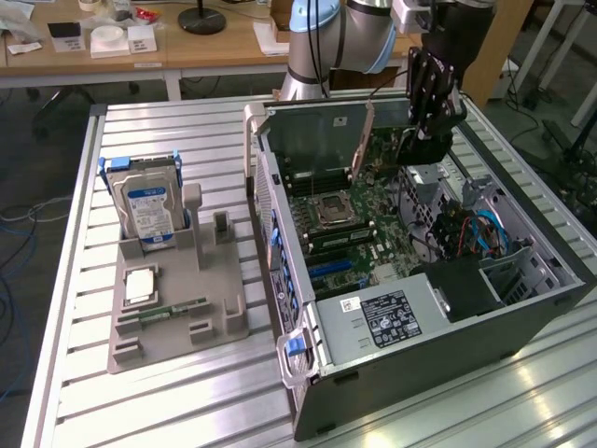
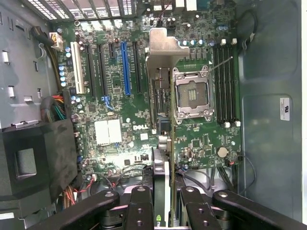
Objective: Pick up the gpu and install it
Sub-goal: 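Insert the gpu into the slot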
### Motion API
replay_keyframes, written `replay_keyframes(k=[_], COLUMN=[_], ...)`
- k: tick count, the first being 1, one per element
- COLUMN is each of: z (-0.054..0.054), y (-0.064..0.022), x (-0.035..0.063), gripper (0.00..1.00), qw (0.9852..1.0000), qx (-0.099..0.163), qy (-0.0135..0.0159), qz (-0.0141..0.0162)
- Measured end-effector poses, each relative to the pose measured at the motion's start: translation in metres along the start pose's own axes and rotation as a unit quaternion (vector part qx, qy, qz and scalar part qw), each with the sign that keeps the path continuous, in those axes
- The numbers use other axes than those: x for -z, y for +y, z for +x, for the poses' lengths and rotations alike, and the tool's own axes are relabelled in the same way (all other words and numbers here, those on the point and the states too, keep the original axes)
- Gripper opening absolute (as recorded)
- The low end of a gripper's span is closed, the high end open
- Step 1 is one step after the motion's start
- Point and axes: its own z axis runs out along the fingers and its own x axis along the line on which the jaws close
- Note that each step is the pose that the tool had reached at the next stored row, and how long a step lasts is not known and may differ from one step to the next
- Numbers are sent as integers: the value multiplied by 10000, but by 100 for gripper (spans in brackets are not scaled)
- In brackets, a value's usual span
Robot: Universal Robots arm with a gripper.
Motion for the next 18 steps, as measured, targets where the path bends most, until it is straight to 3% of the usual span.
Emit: replay_keyframes(k=[18], z=[27], y=[-2], x=[-8], gripper=[27], qw=[10000], qx=[1], qy=[7], qz=[1])
